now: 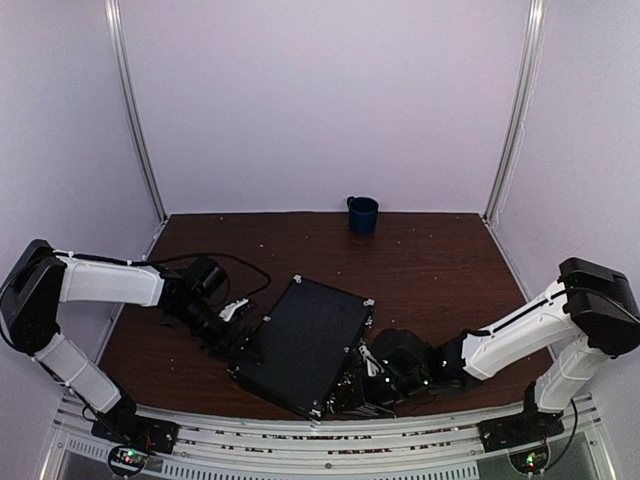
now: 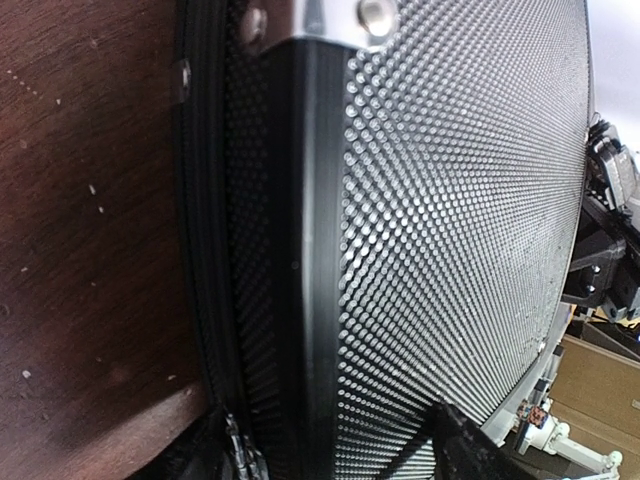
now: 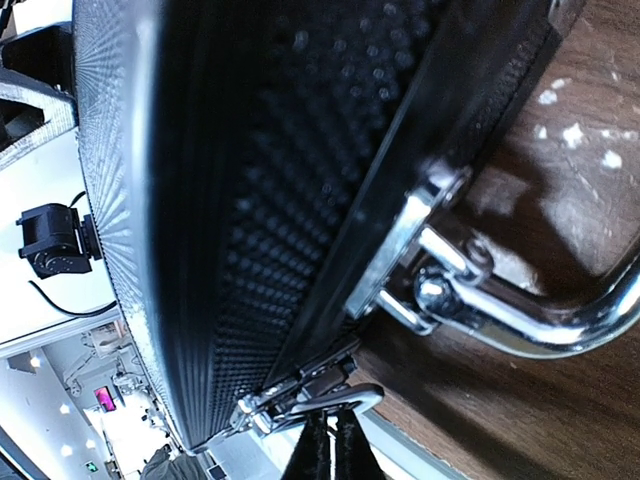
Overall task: Pack up texas hold em set
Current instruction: Press the left-side button of the box at the center of the board.
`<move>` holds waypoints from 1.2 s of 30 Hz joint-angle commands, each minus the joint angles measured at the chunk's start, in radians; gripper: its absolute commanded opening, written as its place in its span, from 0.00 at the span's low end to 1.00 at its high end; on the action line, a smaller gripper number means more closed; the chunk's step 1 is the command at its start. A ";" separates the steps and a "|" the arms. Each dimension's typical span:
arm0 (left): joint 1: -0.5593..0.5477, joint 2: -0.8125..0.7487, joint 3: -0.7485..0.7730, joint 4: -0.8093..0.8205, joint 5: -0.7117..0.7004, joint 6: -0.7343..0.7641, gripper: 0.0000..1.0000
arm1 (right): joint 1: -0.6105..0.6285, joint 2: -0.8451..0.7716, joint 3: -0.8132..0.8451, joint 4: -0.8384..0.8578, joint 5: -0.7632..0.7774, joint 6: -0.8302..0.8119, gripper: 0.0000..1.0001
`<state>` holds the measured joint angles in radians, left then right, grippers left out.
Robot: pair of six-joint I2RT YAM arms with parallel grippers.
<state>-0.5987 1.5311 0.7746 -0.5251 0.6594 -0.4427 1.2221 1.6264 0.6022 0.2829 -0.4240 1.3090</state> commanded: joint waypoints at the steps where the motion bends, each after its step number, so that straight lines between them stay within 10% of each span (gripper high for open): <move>1: -0.033 0.015 0.020 0.057 0.066 0.036 0.68 | 0.005 -0.002 -0.032 -0.151 -0.056 0.027 0.05; 36: -0.058 -0.028 -0.021 0.125 0.121 0.009 0.66 | -0.084 0.151 0.082 -0.017 0.028 0.089 0.00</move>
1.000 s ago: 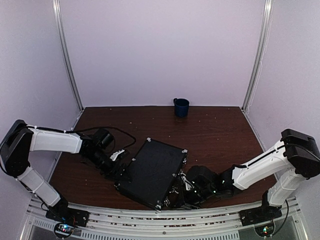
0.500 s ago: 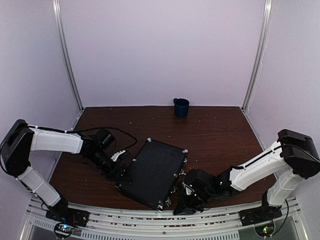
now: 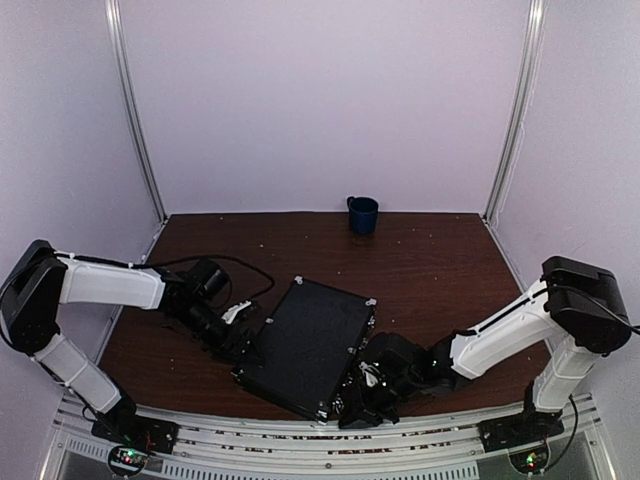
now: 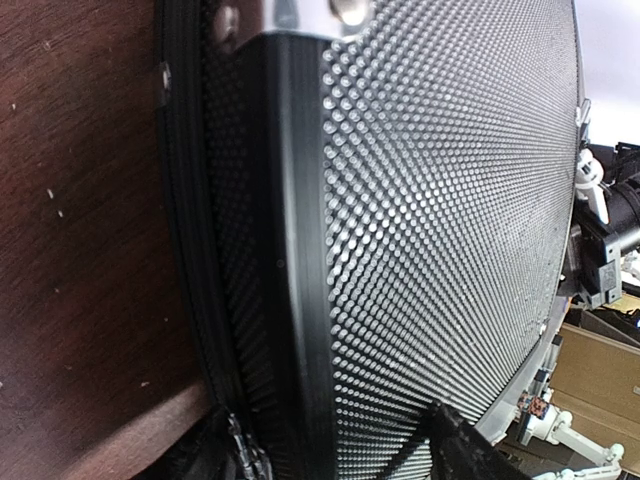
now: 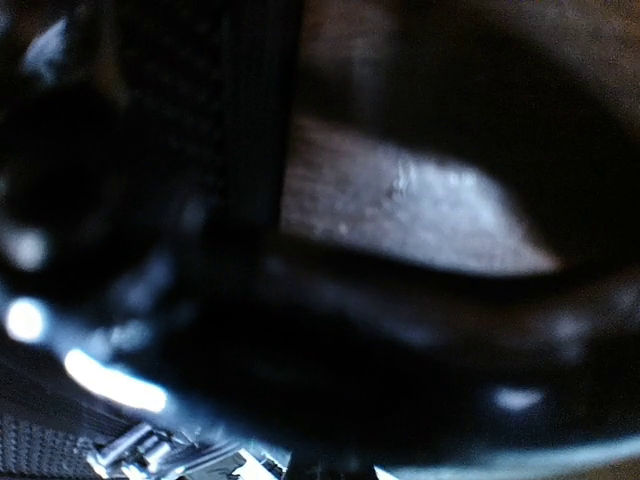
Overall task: Pack up texas hold em set
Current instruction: Press the left-side button of the box at the center of the board.
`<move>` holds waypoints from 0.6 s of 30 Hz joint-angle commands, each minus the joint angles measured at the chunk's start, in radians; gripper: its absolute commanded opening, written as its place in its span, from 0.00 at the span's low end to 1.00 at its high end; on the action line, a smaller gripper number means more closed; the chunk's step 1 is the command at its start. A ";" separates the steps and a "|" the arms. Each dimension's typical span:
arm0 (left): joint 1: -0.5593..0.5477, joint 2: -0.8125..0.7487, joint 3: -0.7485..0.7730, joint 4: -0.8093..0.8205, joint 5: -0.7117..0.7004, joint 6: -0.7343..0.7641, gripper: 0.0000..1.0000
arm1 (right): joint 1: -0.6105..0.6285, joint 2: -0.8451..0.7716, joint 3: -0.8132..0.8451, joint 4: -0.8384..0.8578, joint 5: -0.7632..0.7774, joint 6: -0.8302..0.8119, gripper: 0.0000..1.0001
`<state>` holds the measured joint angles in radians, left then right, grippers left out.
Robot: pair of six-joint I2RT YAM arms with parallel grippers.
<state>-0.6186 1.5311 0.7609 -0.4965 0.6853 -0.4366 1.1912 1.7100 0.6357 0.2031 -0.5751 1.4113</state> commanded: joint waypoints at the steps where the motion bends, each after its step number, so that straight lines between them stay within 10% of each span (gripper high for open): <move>1: -0.042 -0.028 -0.007 0.101 0.097 0.000 0.66 | -0.056 0.072 0.053 0.063 0.179 -0.014 0.00; 18: -0.095 -0.049 -0.036 0.208 0.157 -0.088 0.62 | -0.096 0.175 0.082 0.268 0.245 0.089 0.00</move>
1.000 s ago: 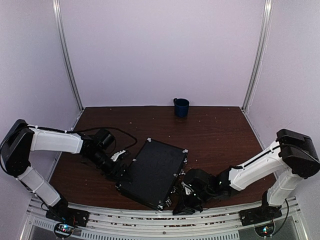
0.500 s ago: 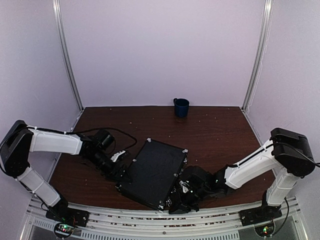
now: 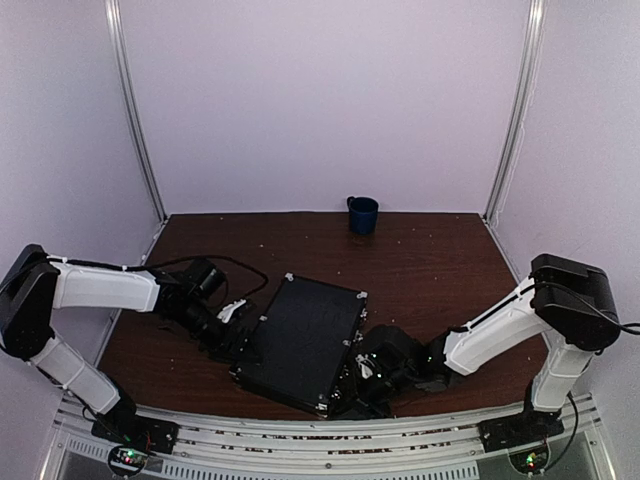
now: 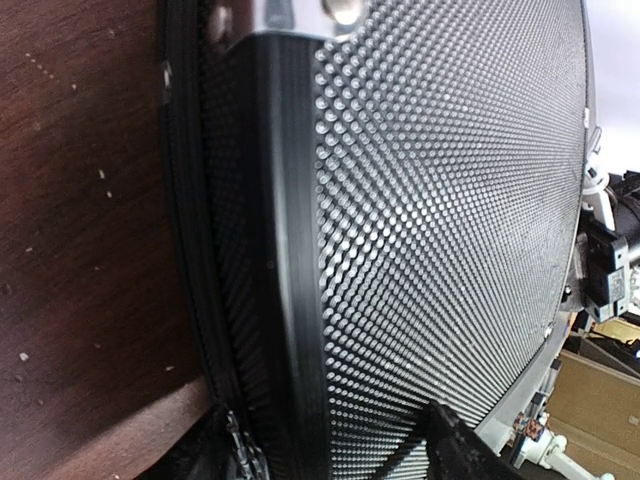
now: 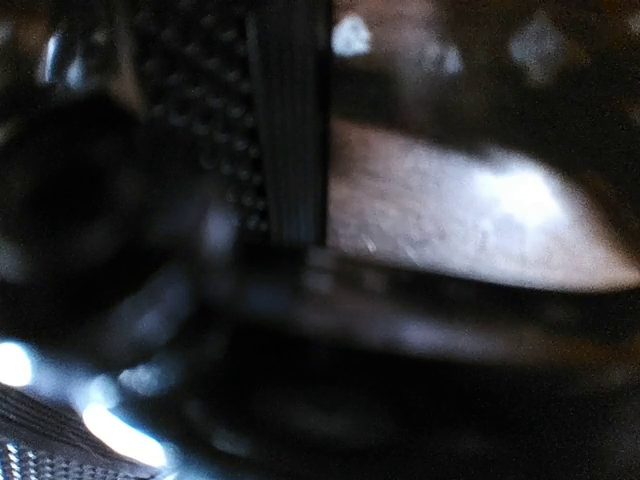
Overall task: Pack up texas hold em set
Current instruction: Press the left-side button of the box at the center of the board.
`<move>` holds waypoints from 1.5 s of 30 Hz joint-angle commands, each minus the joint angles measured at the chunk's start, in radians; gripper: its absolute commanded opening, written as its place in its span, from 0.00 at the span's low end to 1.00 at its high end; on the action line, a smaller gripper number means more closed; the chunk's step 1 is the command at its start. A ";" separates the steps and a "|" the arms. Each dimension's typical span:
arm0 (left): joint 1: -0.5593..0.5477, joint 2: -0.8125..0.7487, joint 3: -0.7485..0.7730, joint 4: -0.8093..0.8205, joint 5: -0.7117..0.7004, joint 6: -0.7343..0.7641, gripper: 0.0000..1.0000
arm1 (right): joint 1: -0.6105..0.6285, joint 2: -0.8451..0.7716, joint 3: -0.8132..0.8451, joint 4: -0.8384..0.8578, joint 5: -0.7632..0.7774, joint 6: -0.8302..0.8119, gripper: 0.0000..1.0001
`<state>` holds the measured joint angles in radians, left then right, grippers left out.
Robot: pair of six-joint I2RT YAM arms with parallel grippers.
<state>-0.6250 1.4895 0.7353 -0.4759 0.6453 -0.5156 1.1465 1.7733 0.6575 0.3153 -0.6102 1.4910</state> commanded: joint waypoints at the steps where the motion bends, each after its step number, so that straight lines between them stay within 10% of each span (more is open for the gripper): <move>1: -0.088 -0.005 -0.013 0.187 0.197 -0.008 0.62 | -0.050 0.117 0.057 0.160 0.278 0.011 0.00; 13: -0.088 0.012 0.033 0.077 0.045 0.037 0.63 | -0.050 -0.084 0.078 -0.233 0.313 -0.156 0.08; 45: -0.082 0.024 0.051 0.037 -0.026 0.032 0.63 | -0.107 -0.310 -0.151 -0.137 0.310 -0.063 0.15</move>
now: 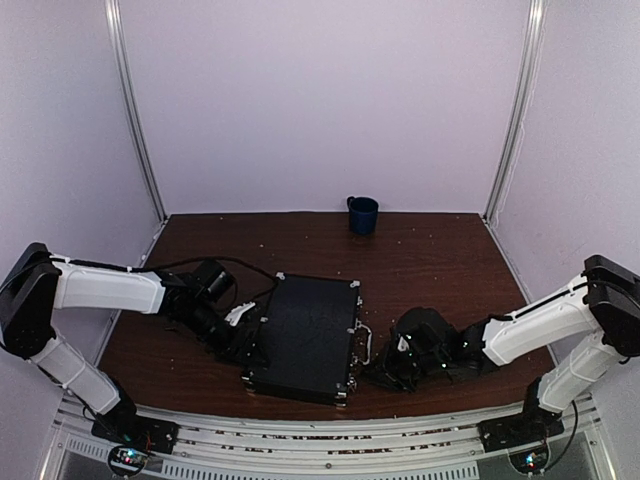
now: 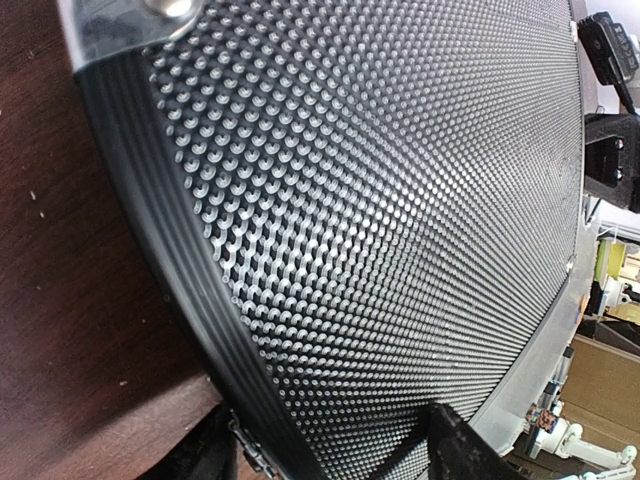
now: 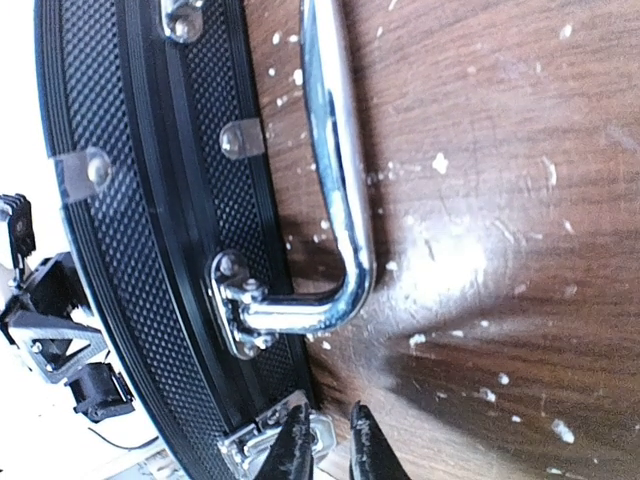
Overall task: Pack up texas hold em set
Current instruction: Press the left-side button of the box at the center of the board.
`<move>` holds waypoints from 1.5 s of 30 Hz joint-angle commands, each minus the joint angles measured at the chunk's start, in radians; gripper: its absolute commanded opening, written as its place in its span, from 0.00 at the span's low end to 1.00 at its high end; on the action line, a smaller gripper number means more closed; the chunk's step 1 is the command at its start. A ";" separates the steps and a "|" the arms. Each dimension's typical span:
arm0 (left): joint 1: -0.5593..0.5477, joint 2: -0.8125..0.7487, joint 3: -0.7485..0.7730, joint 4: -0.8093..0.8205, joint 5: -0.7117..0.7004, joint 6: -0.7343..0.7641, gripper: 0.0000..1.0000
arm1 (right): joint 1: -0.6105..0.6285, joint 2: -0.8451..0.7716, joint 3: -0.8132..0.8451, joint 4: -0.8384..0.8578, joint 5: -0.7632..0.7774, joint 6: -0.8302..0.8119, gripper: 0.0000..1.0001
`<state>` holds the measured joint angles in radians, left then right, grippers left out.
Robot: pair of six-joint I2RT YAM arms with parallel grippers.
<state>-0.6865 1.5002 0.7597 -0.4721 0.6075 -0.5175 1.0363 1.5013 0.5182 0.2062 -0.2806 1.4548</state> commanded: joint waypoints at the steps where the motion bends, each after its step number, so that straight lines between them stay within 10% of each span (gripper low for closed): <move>1: -0.020 0.015 0.028 0.032 0.011 0.033 0.63 | 0.007 -0.047 -0.020 -0.026 -0.025 -0.020 0.15; 45: -0.020 0.041 0.035 0.057 0.016 0.020 0.63 | 0.041 0.110 -0.075 0.256 -0.123 -0.039 0.09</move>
<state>-0.6884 1.5150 0.7719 -0.4812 0.6136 -0.5179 1.0710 1.5764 0.4530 0.4187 -0.3824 1.4353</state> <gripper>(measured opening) 0.636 0.099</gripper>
